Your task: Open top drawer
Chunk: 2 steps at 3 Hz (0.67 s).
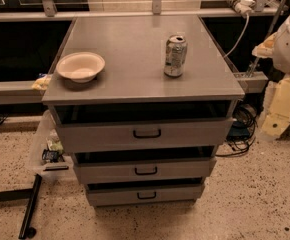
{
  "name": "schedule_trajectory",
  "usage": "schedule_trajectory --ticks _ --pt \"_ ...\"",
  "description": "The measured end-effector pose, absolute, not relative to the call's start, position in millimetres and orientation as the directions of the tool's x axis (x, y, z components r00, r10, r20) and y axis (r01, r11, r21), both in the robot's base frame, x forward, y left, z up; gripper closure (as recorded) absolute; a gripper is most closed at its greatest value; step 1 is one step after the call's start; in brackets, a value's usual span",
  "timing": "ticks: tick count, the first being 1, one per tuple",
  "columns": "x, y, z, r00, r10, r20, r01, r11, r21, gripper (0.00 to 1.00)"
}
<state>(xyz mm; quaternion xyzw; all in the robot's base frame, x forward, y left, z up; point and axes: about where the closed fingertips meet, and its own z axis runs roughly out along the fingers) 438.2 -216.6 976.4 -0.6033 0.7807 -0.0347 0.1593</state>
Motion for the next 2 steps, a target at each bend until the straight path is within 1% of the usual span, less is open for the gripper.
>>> schedule_trajectory --ticks 2 --pt "436.3 -221.8 961.4 -0.205 -0.952 -0.225 -0.931 0.261 -0.255 0.00"
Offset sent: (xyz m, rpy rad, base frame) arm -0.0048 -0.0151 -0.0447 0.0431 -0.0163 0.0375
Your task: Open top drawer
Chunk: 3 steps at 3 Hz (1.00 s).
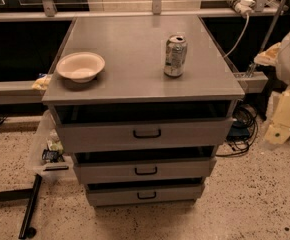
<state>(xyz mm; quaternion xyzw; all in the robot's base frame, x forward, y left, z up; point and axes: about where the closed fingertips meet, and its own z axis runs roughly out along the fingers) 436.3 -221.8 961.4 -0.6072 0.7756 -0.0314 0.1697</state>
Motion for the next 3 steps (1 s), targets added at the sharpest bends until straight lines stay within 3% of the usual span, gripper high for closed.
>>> schedule_trajectory --ticks 2,3 --pt "449.4 -201.5 851.9 -0.166 -0.905 -0.391 -0.942 0.262 -0.209 0.00" --pt "456.7 -200.4 852.6 -0.162 -0.902 -0.400 -0.934 0.271 -0.233 0.00"
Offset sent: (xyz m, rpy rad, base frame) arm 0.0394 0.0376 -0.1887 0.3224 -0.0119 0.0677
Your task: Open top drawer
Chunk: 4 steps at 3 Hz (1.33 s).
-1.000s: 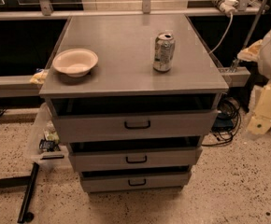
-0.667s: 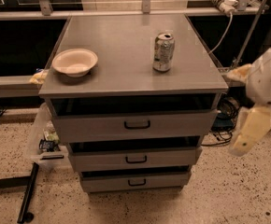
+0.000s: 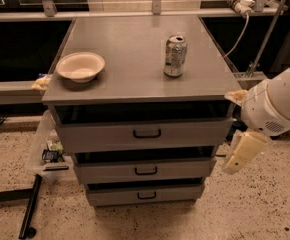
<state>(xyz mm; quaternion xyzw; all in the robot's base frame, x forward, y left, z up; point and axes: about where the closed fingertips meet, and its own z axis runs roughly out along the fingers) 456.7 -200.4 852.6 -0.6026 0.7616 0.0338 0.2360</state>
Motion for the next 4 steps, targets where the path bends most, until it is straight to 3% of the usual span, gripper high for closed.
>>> schedule_trajectory --ticks 4 --pt "497.4 -173.2 777.1 -0.055 -0.895 -0.442 -0.943 0.192 -0.272 0.00"
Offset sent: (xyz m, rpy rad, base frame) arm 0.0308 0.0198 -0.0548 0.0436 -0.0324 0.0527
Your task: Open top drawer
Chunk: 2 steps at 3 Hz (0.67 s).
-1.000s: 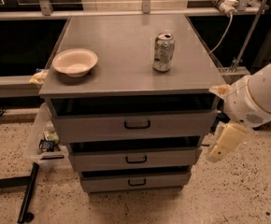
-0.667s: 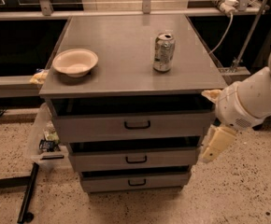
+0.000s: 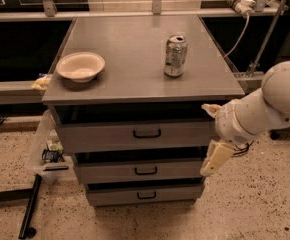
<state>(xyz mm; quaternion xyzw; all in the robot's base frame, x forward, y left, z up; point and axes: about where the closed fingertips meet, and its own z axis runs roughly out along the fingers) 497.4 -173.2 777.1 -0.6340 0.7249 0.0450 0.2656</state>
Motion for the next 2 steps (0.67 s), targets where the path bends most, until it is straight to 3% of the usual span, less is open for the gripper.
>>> schedule_trajectory --ticks 2 --pt "530.8 -171.0 728.1 0.008 -0.893 -0.451 -0.944 0.142 -0.298 0.00"
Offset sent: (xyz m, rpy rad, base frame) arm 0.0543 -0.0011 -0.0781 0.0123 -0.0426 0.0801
